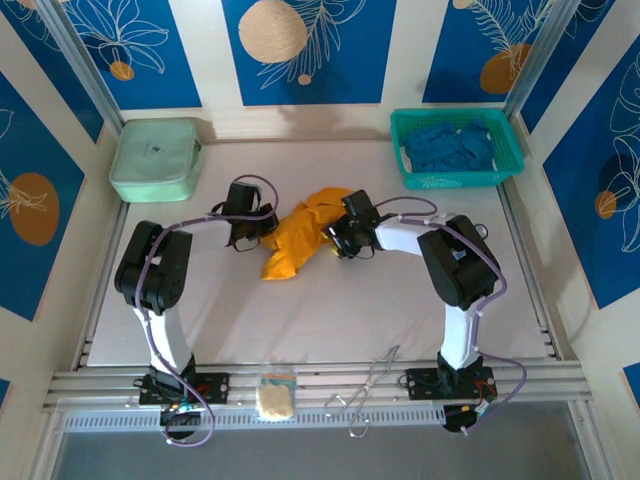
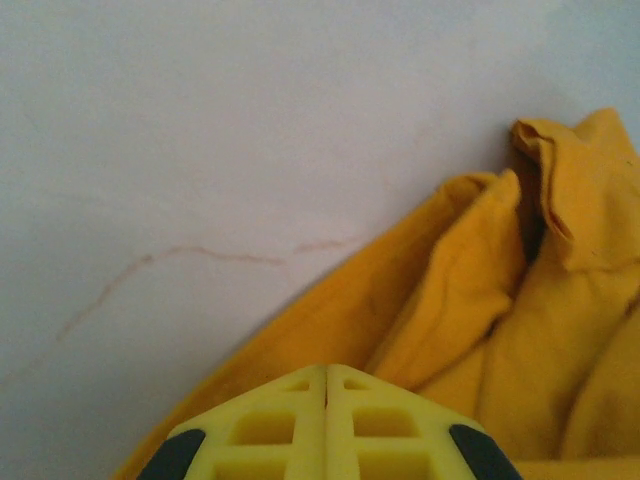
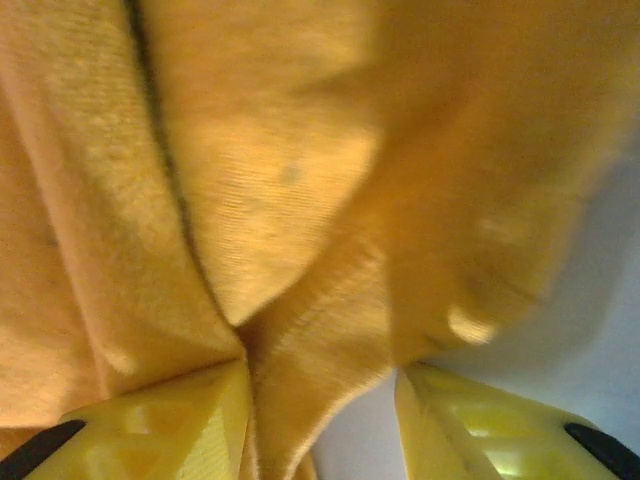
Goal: Fold and stack the t-shirts
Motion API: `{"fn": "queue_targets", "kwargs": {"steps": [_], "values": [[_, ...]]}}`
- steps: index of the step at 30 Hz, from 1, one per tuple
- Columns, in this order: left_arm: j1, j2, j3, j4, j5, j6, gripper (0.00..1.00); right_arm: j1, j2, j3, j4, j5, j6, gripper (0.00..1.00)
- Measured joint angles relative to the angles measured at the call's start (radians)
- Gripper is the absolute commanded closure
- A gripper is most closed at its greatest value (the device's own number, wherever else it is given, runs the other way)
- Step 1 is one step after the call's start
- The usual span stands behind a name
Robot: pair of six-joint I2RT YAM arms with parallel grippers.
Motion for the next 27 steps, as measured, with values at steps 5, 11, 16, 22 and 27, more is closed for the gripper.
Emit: {"fn": "queue_targets", "kwargs": {"steps": [5,11,16,22,27], "values": [[-0.035,-0.032,-0.029,0.001,0.024,-0.001,1.00,0.014,0.020,0.008,0.042,0.004,0.000,0.64],[-0.043,-0.033,-0.044,-0.019,0.024,0.002,1.00,0.027,0.034,0.006,0.088,0.007,0.000,0.84],[-0.039,-0.033,-0.027,-0.070,-0.005,0.022,1.00,0.030,0.033,-0.009,0.097,0.014,-0.021,1.00],[-0.012,-0.034,0.032,-0.146,-0.025,0.067,1.00,0.004,-0.026,-0.013,-0.008,0.066,-0.111,1.00],[0.016,-0.074,0.114,-0.253,-0.076,0.138,1.00,-0.015,-0.154,-0.012,-0.174,0.185,-0.239,1.00]]}}
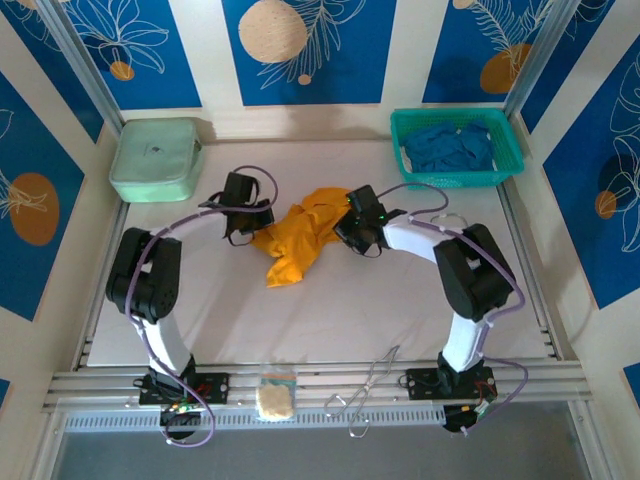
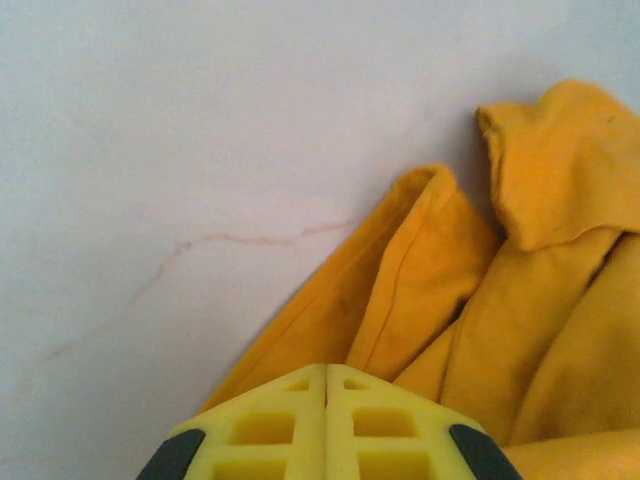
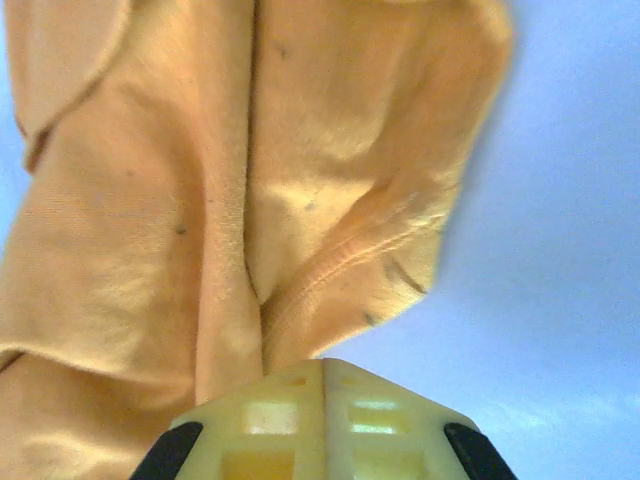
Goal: Fold and stack the t-shirts
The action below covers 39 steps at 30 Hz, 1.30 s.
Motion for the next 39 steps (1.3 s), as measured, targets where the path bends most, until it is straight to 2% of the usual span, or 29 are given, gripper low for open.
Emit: {"fn": "queue_targets", "kwargs": {"steps": [6,10,14,21,28,39], "values": [[0.005,-0.058,0.123,-0.090,-0.047,0.081,1.00,-0.023,-0.140,0.000,-0.152,0.094,-0.126,0.99],[0.005,-0.080,0.135,-0.109,-0.057,0.103,1.00,-0.071,-0.125,0.016,-0.206,0.060,-0.171,0.67],[0.005,-0.080,0.111,-0.111,-0.057,0.102,1.00,-0.093,0.008,0.098,-0.237,0.018,-0.190,0.58],[0.005,-0.079,0.068,-0.109,-0.053,0.101,1.00,-0.045,0.184,0.257,-0.292,0.015,-0.203,0.58],[0.005,-0.079,0.067,-0.105,-0.049,0.102,1.00,0.000,0.298,0.415,-0.364,0.071,-0.224,0.71],[0.005,-0.079,0.064,-0.106,-0.050,0.103,1.00,0.005,0.325,0.435,-0.415,0.128,-0.236,0.70]]}}
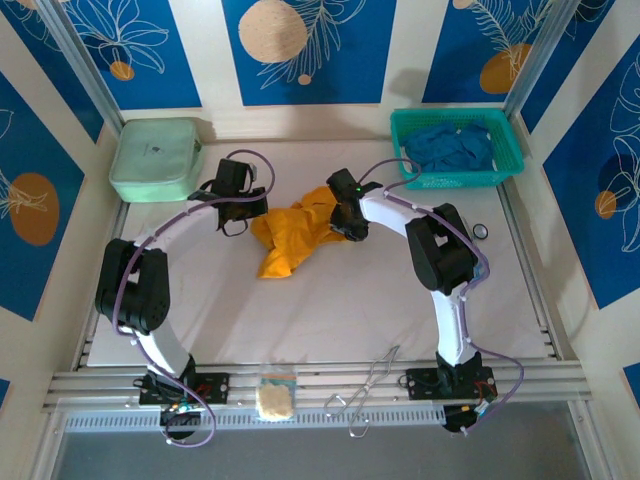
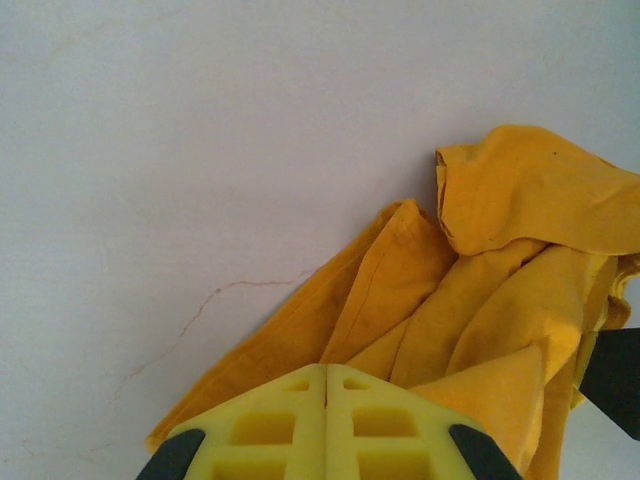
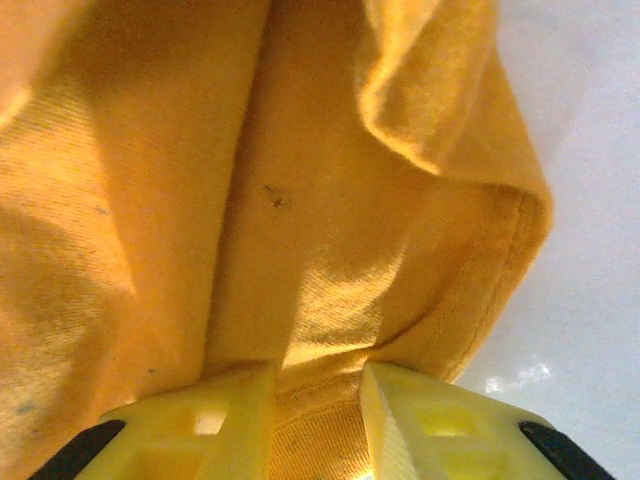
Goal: Fold and stack the t-shirts
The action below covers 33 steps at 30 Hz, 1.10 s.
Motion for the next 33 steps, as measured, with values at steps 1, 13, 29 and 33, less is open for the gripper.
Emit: {"fn": "queue_targets", "kwargs": {"steps": [1,13,29,33], "values": [[0.000,0.000,-0.001,0.000,0.000,0.000,1.00,0.000,0.000,0.000,-0.004,0.007,-0.003,0.70],[0.000,-0.002,-0.021,-0.001,-0.029,0.010,1.00,-0.007,-0.063,-0.096,-0.034,0.069,-0.037,0.81],[-0.013,-0.114,-0.028,-0.055,-0.056,0.076,1.00,-0.233,-0.299,-0.373,-0.197,0.198,-0.190,0.88],[-0.042,-0.134,-0.046,-0.068,-0.055,0.076,0.97,-0.285,-0.311,-0.336,-0.213,0.207,-0.233,0.74]]}}
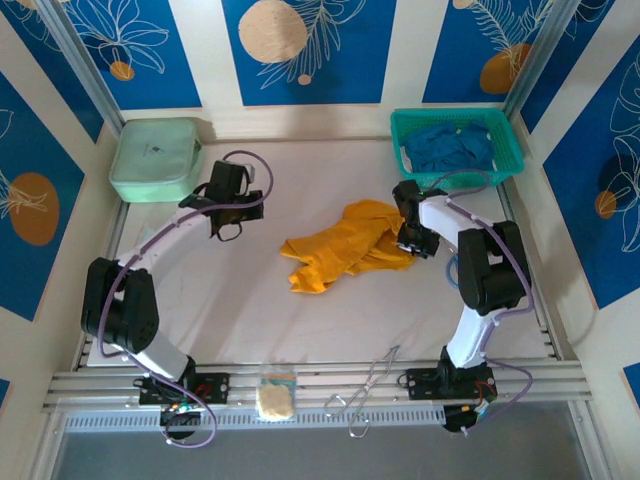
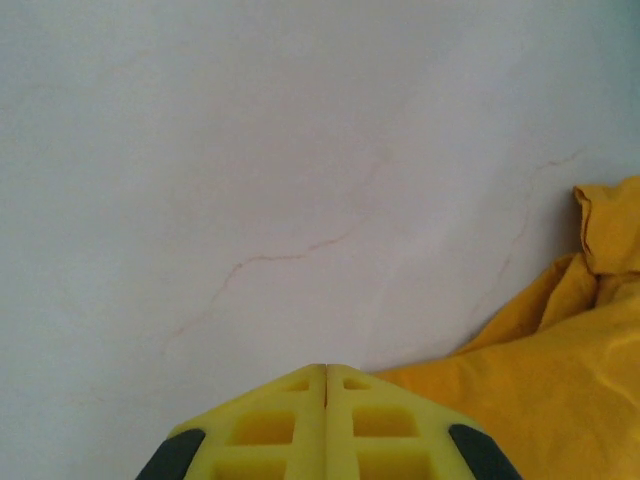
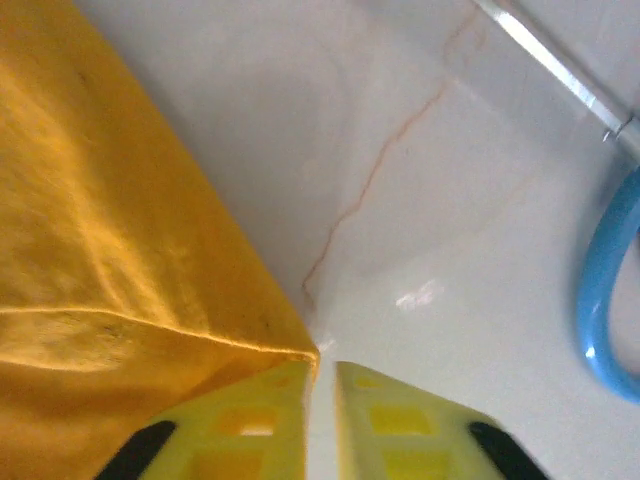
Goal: Fold and stack the t-shirts
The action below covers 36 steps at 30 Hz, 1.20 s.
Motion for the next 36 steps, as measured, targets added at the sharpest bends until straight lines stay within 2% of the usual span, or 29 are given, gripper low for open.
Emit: {"fn": "queue_targets", "kwargs": {"steps": [3,5,10,13,20,23,26,31,34,36], "values": [[-0.032,-0.018,-0.022,-0.009,0.006,-0.006,0.59,0.026,-0.063,0.005,0.000,-0.032,-0.023,0.64],[-0.057,-0.035,-0.047,-0.013,0.020,-0.012,0.46,0.057,-0.131,-0.007,0.011,-0.074,-0.011,0.62],[-0.095,-0.051,-0.133,-0.014,0.081,-0.107,0.31,0.134,-0.358,-0.206,0.115,-0.256,0.084,0.61],[-0.095,-0.033,-0.194,0.009,0.121,-0.170,0.26,0.150,-0.406,-0.323,0.167,-0.349,0.159,0.61],[-0.095,0.123,-0.220,0.161,0.219,-0.307,0.25,0.212,-0.402,-0.361,0.234,-0.400,0.247,0.61],[-0.096,0.198,-0.214,0.219,0.229,-0.342,0.28,0.234,-0.378,-0.360,0.267,-0.410,0.272,0.61],[-0.087,0.224,-0.187,0.203,0.242,-0.377,0.36,0.253,-0.331,-0.360,0.310,-0.425,0.309,0.61],[-0.070,0.266,-0.154,0.152,0.234,-0.418,0.57,0.275,-0.250,-0.360,0.399,-0.440,0.371,0.61],[-0.065,0.288,-0.124,0.108,0.229,-0.430,0.64,0.285,-0.210,-0.358,0.438,-0.441,0.399,0.61],[-0.061,0.305,-0.098,0.071,0.230,-0.431,0.65,0.290,-0.184,-0.349,0.455,-0.441,0.412,0.61]]}}
